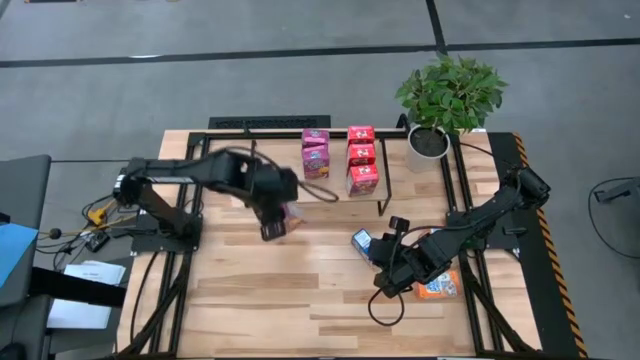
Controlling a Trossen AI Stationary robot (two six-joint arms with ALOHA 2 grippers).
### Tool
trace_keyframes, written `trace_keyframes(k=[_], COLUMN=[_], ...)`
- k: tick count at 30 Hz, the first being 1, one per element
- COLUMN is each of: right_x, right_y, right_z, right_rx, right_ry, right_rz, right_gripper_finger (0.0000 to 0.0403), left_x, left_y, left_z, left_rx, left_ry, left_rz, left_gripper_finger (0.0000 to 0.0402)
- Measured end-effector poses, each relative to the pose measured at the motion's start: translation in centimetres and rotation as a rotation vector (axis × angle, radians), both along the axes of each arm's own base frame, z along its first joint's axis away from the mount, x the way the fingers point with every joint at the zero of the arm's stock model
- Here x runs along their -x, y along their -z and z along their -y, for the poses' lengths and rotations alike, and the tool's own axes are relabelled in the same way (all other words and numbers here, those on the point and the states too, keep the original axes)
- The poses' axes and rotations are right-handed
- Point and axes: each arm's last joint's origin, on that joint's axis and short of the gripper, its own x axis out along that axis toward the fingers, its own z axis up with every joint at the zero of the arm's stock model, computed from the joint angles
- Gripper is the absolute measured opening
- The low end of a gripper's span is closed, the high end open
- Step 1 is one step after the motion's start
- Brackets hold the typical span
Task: Stack cereal on shelf
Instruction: Put the purple cereal box on the shelf aligned with the other purple cereal boxes
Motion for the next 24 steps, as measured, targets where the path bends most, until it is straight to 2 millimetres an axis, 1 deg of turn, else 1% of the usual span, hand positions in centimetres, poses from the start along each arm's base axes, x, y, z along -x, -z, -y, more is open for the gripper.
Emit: trace_keyframes(k=[3,5,9,11,15,24], right_x=[0.0,0.0,0.0,-0.1,-0.3,-0.3], right_y=[0.0,0.0,0.0,0.0,0.0,0.0], right_z=[0.0,0.0,0.0,0.1,0.3,0.4], right_rx=[-0.013,-0.013,-0.013,-0.015,-0.017,-0.018], right_ry=[-0.002,-0.002,-0.001,0.005,0.011,0.016], right_rz=[-0.007,-0.006,-0.005,-0.004,0.000,0.001], right_gripper_finger=[0.0122,0.0123,0.0122,0.0121,0.0122,0.0121], left_x=[0.3,0.5,0.7,0.7,-0.3,-2.6], left_y=[-2.2,-3.2,-4.0,-3.9,-3.0,-1.0], left_z=[-1.3,-2.1,-3.6,-4.3,-5.3,-6.3], left_rx=[-0.047,-0.081,-0.160,-0.181,-0.206,-0.237], left_ry=[0.038,0.065,0.142,0.159,0.192,0.263], left_rz=[0.063,0.092,0.098,0.089,0.047,-0.023], left_gripper_finger=[0.0128,0.0128,0.0128,0.0128,0.0128,0.0128])
